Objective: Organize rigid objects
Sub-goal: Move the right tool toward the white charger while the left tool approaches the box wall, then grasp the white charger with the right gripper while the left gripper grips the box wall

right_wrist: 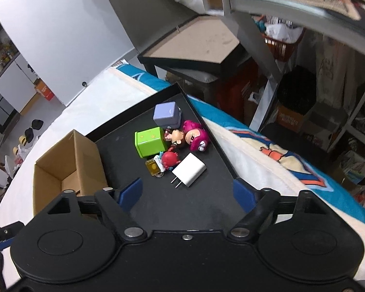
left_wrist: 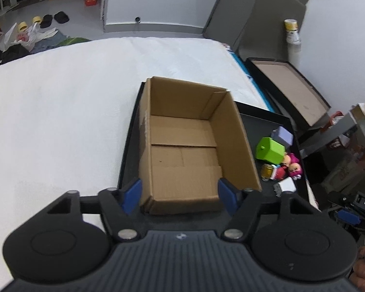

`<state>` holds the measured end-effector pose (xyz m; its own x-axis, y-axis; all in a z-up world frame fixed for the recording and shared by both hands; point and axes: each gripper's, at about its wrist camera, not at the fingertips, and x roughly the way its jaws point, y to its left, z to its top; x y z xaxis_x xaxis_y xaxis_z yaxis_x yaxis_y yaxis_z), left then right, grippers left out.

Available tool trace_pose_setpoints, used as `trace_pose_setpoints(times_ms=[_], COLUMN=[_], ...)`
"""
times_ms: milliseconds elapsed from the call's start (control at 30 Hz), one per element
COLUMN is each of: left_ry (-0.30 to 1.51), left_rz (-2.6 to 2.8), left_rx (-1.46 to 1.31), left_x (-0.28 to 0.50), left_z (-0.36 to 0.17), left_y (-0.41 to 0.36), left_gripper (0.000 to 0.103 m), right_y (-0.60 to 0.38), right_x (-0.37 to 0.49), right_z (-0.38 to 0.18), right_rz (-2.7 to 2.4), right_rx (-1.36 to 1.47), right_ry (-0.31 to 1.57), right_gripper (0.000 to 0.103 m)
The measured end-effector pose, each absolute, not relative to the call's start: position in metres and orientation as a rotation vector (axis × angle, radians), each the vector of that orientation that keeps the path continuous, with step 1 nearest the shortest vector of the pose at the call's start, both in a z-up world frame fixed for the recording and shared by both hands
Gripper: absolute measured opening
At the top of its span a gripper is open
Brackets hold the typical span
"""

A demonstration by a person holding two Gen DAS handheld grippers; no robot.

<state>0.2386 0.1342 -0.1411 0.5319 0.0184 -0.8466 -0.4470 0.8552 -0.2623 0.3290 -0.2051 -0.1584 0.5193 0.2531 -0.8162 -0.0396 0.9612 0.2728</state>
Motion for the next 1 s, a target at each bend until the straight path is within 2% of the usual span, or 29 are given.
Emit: trace_pose_setpoints(times_ms=[67,133,267,433,733,1000], left_ry=[0.994,1.006,1.032,1.068,1.135,1.157], left_rz=[0.302,0.311,0.343,0.332,0.341,0.340], left_rx=[-0.500,-0.509,-0.505,-0.516,-0.525,-0.535], left_x=[0.244,0.247,0.256,0.263,0.275,0.279], left_z=[-0.148,-0.155,-0.168,-0.183,-0.197,-0.201], left_y=[0.140,0.144,0.151,0.156,0.167,0.173], left_gripper=[0.053,0.048,0.044,0.030,0.020,0.015], right_y=[-0.202,-0.198,-0.192,-0.186,-0.180,-0.170], right_x=[0.337,0.344,0.358,0.375,0.397,0.410], right_z=[-0.167,-0.175,-0.191,-0.211,-0.247,-0.265], right_rz=[0.165,0.151,0.131,0.114,0.052,0.007], right_rx=[0.246,0.245,0.246,0.258,0.319,0.303], right_ry=[1.028,1.039,1.071,1.105,1.182,1.208], right_gripper=[0.079,0.076,0.071,0.069,0.067,0.067])
